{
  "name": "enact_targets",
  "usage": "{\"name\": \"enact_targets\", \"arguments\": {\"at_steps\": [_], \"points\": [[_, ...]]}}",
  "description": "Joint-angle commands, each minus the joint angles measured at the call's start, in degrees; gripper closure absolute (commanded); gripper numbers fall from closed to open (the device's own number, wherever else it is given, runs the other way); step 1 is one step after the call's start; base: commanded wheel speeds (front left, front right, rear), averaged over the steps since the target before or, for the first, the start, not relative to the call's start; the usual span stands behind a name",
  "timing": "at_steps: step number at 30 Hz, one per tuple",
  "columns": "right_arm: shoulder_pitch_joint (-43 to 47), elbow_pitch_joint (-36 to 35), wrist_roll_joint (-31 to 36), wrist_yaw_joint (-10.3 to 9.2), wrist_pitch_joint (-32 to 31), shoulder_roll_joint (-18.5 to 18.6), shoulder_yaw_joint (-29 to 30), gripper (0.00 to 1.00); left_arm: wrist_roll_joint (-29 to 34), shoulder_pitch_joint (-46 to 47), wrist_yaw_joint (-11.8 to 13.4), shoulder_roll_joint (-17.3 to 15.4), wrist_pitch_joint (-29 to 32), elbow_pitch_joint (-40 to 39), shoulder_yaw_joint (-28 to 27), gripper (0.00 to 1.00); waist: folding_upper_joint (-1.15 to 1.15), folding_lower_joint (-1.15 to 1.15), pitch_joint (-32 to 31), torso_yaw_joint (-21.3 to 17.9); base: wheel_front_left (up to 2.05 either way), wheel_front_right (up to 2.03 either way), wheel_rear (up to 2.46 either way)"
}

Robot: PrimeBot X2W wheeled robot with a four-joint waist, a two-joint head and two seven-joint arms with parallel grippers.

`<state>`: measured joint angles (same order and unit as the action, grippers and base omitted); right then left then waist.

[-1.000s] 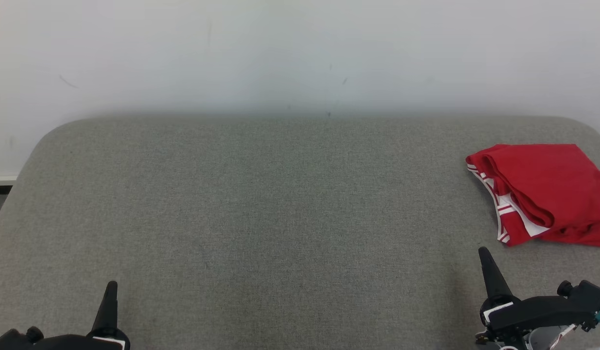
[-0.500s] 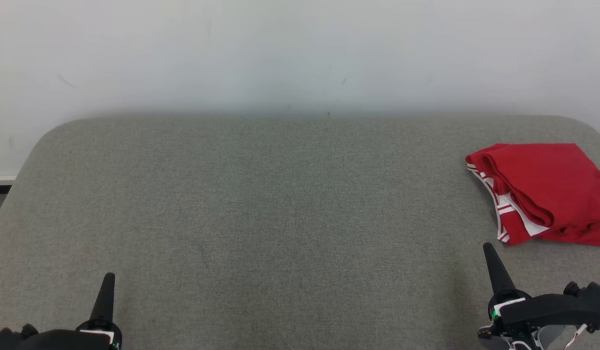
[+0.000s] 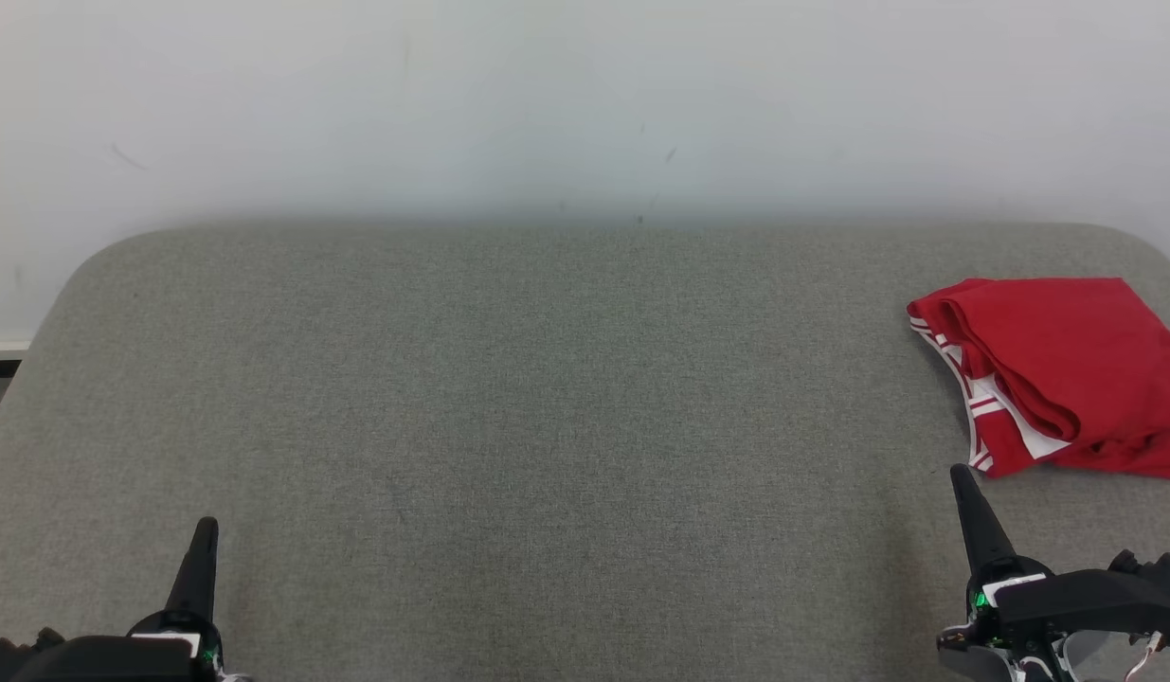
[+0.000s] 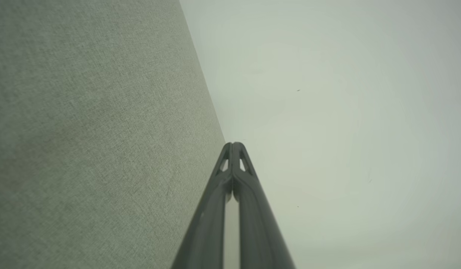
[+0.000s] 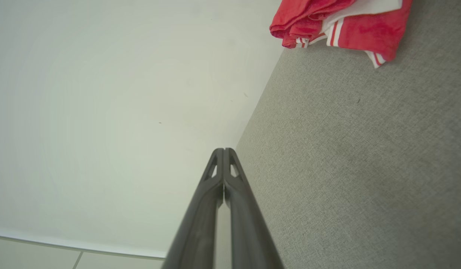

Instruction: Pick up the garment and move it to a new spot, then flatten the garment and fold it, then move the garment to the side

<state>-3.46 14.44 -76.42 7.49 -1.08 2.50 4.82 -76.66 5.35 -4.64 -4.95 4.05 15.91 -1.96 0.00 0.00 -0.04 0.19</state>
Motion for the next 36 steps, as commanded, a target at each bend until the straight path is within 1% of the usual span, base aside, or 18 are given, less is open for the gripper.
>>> {"name": "enact_targets", "arguments": {"at_steps": [1, 36], "points": [[-0.1, -0.7, -1.2, 0.01, -0.2, 0.4, 0.3, 1.00, -1.1, 1.1, -0.5, -0.1, 0.4, -0.3, -0.6, 1.00, 0.00, 0.00, 0.0, 0.0, 0.00, 0.00, 0.00], [0.5, -3.4, -14.7, 0.00, -2.4, 0.5, 1.4, 1.00, -13.9, 2.9, -2.7, 1.9, 4.7, 0.1, -4.4, 1.00, 0.00, 0.00, 0.3, -0.2, 0.00, 0.00, 0.00]]}}
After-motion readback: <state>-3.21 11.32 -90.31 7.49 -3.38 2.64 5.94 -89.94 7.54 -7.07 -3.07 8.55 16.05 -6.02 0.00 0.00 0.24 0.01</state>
